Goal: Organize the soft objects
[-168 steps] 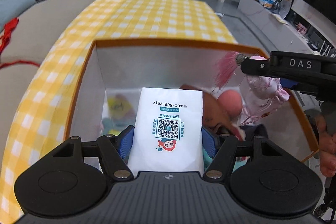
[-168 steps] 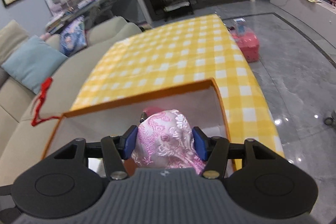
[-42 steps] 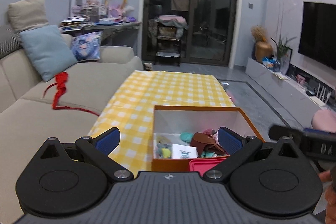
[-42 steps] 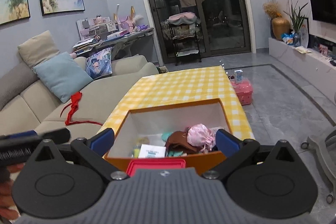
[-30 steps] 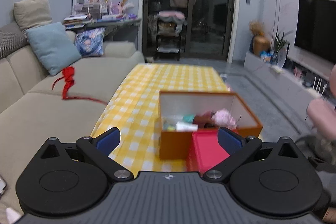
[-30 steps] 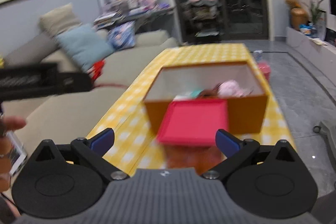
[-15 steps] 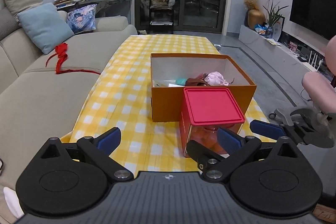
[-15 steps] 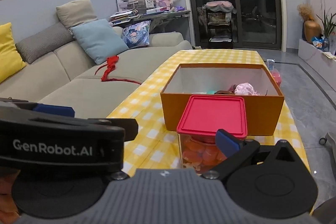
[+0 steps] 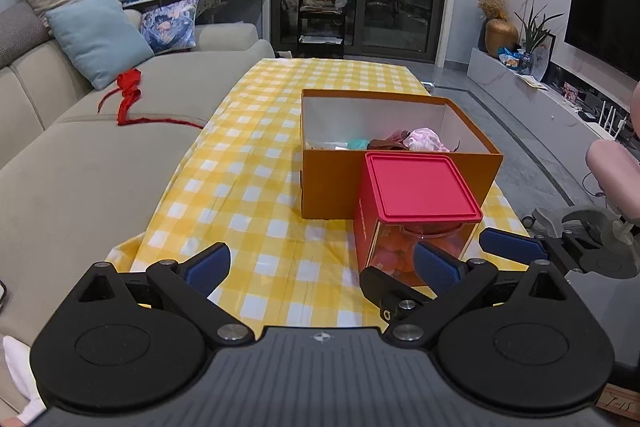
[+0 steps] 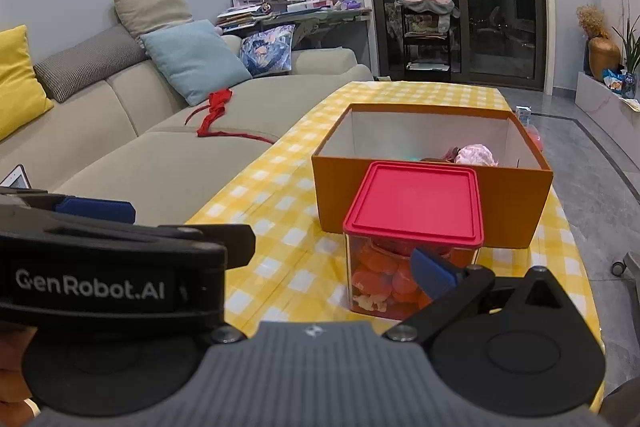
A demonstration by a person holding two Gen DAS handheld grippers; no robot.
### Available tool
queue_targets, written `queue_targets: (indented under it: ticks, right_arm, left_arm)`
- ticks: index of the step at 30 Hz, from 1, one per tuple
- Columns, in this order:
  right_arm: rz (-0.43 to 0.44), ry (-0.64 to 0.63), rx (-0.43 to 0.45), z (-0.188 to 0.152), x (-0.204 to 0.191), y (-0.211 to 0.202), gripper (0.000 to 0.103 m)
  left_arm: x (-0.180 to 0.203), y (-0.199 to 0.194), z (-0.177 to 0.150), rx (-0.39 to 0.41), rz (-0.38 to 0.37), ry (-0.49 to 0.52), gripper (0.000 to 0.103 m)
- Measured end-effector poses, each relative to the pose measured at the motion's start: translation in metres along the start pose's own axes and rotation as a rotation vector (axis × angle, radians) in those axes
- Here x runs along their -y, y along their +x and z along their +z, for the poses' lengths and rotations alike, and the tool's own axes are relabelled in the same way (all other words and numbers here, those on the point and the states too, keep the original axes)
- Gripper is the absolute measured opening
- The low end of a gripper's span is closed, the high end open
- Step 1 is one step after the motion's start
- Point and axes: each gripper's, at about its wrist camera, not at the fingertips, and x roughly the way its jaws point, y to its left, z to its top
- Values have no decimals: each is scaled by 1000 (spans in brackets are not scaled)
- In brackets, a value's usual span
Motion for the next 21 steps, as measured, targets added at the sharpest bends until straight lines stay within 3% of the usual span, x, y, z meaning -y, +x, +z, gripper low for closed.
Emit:
queue_targets:
  ticks: [21]
  right_arm:
    - [-5,-2,-27,0,-1,3,100]
  left_arm:
    - [-5,2,-1,-14,-4,-14,103]
